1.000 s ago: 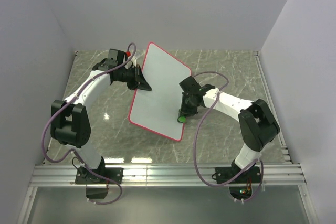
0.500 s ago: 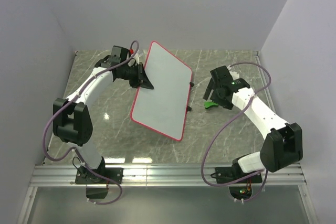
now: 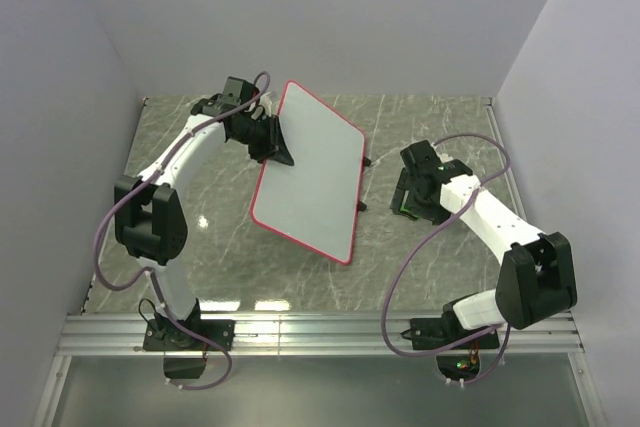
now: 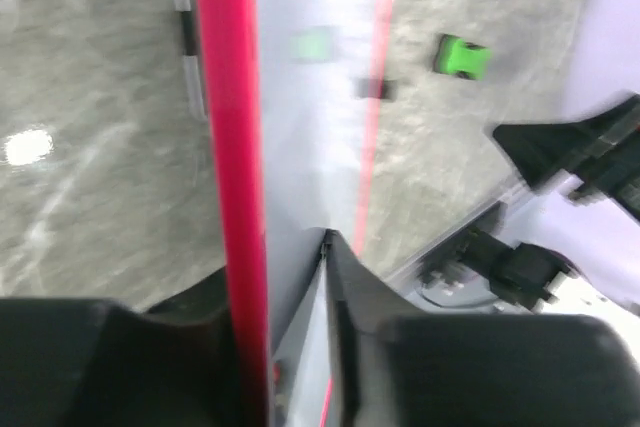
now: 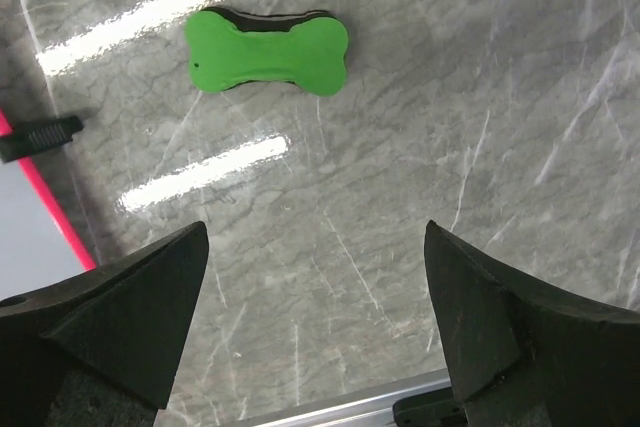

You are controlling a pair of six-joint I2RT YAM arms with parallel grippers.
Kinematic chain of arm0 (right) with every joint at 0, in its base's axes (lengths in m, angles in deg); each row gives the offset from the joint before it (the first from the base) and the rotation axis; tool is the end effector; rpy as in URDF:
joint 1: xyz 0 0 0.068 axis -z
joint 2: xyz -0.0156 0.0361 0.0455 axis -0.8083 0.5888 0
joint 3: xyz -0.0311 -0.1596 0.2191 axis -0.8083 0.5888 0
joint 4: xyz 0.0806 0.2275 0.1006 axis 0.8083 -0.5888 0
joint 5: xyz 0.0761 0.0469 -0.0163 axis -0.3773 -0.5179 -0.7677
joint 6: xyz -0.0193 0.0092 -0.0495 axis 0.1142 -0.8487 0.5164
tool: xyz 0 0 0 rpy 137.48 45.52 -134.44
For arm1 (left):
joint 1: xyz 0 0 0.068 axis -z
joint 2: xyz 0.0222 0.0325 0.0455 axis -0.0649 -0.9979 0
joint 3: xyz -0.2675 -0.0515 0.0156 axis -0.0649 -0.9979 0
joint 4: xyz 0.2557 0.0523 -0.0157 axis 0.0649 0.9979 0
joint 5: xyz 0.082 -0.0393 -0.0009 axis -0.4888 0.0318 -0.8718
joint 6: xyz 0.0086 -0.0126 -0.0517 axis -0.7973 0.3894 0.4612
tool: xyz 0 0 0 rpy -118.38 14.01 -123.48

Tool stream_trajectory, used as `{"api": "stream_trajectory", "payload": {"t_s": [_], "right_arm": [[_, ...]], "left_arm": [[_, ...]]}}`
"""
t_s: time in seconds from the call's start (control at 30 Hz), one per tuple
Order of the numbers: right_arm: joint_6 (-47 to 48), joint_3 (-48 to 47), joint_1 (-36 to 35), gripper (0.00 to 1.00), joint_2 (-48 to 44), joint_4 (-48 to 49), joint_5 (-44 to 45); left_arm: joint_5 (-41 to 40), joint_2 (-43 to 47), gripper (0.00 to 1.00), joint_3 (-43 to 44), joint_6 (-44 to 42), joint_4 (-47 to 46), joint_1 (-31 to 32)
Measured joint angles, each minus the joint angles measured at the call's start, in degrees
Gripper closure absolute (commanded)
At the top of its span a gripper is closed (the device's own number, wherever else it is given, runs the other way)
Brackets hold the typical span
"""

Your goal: Erase the whiteboard

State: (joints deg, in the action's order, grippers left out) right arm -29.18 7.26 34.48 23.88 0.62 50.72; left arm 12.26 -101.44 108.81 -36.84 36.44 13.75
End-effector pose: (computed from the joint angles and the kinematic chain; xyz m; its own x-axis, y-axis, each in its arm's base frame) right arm 0.2485 0.0782 0.2379 -0.8591 0.3069 -0.4095 0.3317 0.9433 0.0110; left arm 0.3702 -0.1363 0.2968 -0.9589 -0.0967 -0.2667 0.1003 0.7638 -0.6376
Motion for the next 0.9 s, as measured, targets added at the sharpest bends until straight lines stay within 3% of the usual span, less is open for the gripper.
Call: {"api": "stream_trajectory", "payload": {"t_s": [0.1,0.33,0.67,0.9], "right_arm": [[0.85,0.00,0.00,0.05,0.00,0.04,-0.28],[2.29,0.00,0.00,0.05,-0.07,0.55,-1.60],[4.44,-0.46,0.00,0.02,-3.69,1.42,-2.43],[5.68,-0.76,0.00,0.02,-8.26,1.40,-2.64]], "left_arm": [[-2.43,-1.33,0.53,0.72,-0.55,1.42,0.13],[-4.42,-1.86,0.40,3.61,-0.35,2.08,1.25],[-11.04,-0.76,0.36,6.69,-0.20,2.43,0.79],[-23.10,5.86,0.39,5.70,-0.09,1.97,-2.80]]}}
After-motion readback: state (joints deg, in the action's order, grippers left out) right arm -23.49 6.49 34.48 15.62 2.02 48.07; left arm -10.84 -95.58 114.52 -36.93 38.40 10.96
